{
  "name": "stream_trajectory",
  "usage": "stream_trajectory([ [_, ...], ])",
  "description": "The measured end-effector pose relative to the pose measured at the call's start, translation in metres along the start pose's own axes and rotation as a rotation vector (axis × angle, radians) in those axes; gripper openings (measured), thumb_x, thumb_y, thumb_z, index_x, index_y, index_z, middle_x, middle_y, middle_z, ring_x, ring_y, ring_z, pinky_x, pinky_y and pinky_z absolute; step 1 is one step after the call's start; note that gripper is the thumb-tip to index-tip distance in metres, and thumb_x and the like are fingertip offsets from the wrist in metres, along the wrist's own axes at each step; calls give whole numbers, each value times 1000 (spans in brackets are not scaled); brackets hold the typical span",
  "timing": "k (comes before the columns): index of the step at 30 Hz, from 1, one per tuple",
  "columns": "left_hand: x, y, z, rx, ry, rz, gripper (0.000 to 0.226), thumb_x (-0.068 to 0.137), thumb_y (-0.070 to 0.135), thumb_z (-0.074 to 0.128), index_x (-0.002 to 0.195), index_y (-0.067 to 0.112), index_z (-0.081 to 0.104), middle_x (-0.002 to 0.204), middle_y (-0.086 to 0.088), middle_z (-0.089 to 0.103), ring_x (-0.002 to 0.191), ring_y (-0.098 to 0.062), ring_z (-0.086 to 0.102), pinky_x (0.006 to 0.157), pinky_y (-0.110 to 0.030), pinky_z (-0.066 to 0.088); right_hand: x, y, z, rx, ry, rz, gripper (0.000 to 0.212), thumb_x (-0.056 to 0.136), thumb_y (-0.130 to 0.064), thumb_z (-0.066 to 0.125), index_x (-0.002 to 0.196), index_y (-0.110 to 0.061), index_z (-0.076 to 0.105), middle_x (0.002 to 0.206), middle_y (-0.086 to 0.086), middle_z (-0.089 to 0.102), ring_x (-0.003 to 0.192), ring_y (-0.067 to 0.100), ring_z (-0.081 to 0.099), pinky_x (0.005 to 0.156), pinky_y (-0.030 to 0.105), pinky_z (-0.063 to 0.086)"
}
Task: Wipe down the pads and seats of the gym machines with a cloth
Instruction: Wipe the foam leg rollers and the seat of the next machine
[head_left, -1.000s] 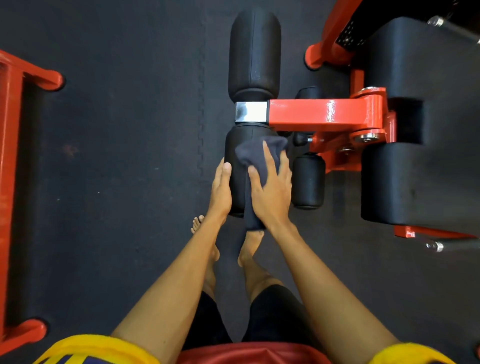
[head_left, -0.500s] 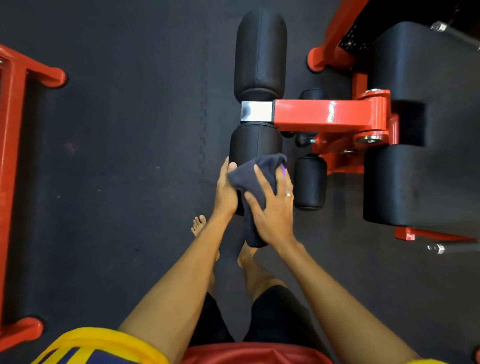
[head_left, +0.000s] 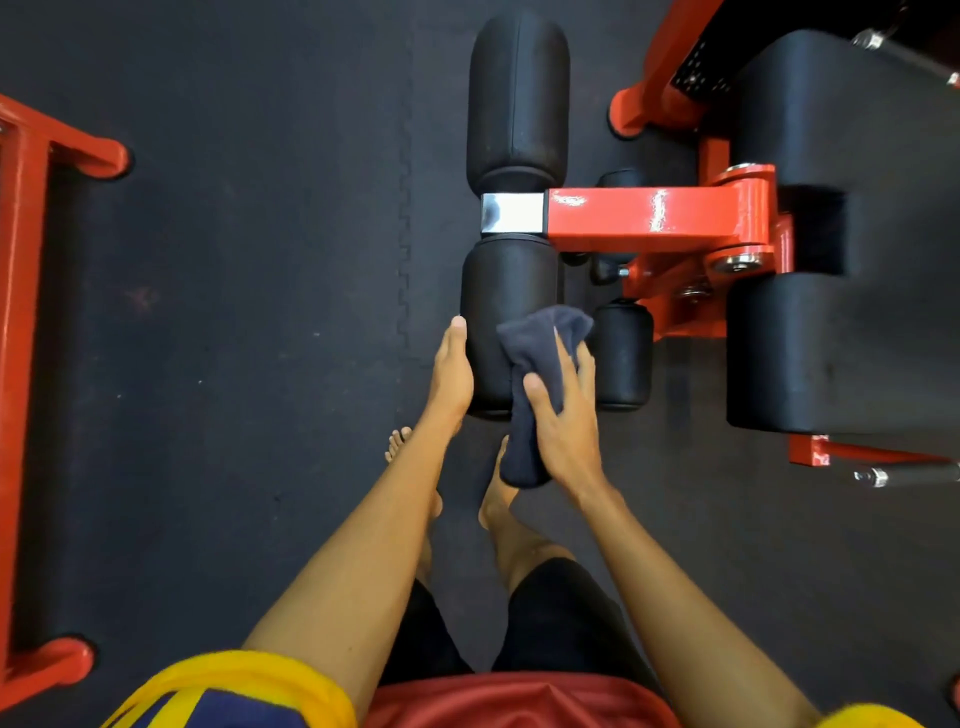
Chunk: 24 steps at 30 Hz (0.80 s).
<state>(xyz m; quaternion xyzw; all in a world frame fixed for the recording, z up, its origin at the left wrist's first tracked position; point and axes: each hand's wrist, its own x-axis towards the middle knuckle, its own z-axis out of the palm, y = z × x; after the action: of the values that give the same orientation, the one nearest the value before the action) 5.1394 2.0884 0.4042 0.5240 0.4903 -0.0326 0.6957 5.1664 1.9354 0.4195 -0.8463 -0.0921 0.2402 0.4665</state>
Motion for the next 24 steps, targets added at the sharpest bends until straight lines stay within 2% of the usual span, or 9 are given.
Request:
stream_trajectory([
  [2, -4, 3, 7, -20, 28, -28, 67, 102, 60, 32, 156, 20, 37, 159, 1, 39, 146, -13, 35, 124, -37, 23, -10, -1, 1, -10, -5, 26, 60, 98, -65, 43, 155, -56, 24, 167, -12, 11, 154, 18, 21, 117, 57, 35],
  [5, -22, 9, 19, 71, 79, 107, 56, 109, 45, 30, 161, 26, 21, 166, 6, 23, 152, -11, 22, 125, -36, 15, 30, -19, 1, -53, 49, -4, 55, 102, -56, 45, 153, -56, 28, 168, -5, 16, 152, 22, 24, 118, 52, 33],
  [9, -36, 1, 18, 271, -33, 243, 60, 110, 36, 32, 162, 24, 3, 168, 11, -3, 152, -1, -4, 120, -22, -3, 105, -42, -5, -114, 49, -38, 53, 101, -53, 44, 153, -51, 32, 166, -4, 22, 147, 27, 33, 114, 57, 37],
  [14, -23, 2, 0, 76, -29, 212, 51, 111, 33, 31, 160, 21, 22, 166, 7, 22, 146, 1, 22, 120, -20, 17, 68, -33, -1, -150, 40, -49, 56, 104, -50, 47, 155, -53, 25, 169, -2, 15, 152, 27, 22, 120, 53, 29],
  [17, -1, 0, 3, 2, -4, 33, 74, 96, 69, 36, 154, 22, 41, 157, 1, 42, 144, -11, 38, 123, -37, 26, 13, -19, -1, -145, 13, -71, 57, 102, -53, 46, 147, -69, 14, 171, -1, 9, 154, 22, 14, 122, 51, 26],
  [18, 3, 0, 4, -19, 5, -12, 78, 94, 73, 36, 152, 21, 44, 155, -2, 46, 143, -15, 41, 122, -41, 29, 0, -16, 0, -153, 0, -70, 56, 101, -57, 44, 143, -75, 10, 171, -2, 8, 154, 21, 12, 121, 52, 27],
  [20, -6, 7, 9, -21, 27, -16, 65, 104, 58, 33, 155, 18, 38, 158, -2, 40, 145, -16, 37, 123, -36, 25, -11, -16, 3, -172, 0, -60, 54, 99, -61, 39, 142, -76, 11, 170, -1, 8, 155, 21, 10, 121, 53, 26],
  [22, -16, 10, 14, -6, 54, 55, 56, 109, 44, 32, 159, 19, 28, 161, 0, 33, 147, -15, 31, 117, -26, 24, 7, -26, 5, -194, 32, -55, 52, 101, -57, 41, 149, -66, 22, 170, 0, 11, 154, 24, 14, 121, 54, 26],
  [24, -20, 5, 18, 58, 63, 110, 57, 109, 40, 35, 161, 23, 18, 165, 2, 25, 150, -15, 26, 120, -30, 23, 48, -44, 5, -236, 60, -67, 50, 103, -49, 46, 151, -57, 32, 170, 2, 13, 152, 30, 18, 121, 56, 24],
])
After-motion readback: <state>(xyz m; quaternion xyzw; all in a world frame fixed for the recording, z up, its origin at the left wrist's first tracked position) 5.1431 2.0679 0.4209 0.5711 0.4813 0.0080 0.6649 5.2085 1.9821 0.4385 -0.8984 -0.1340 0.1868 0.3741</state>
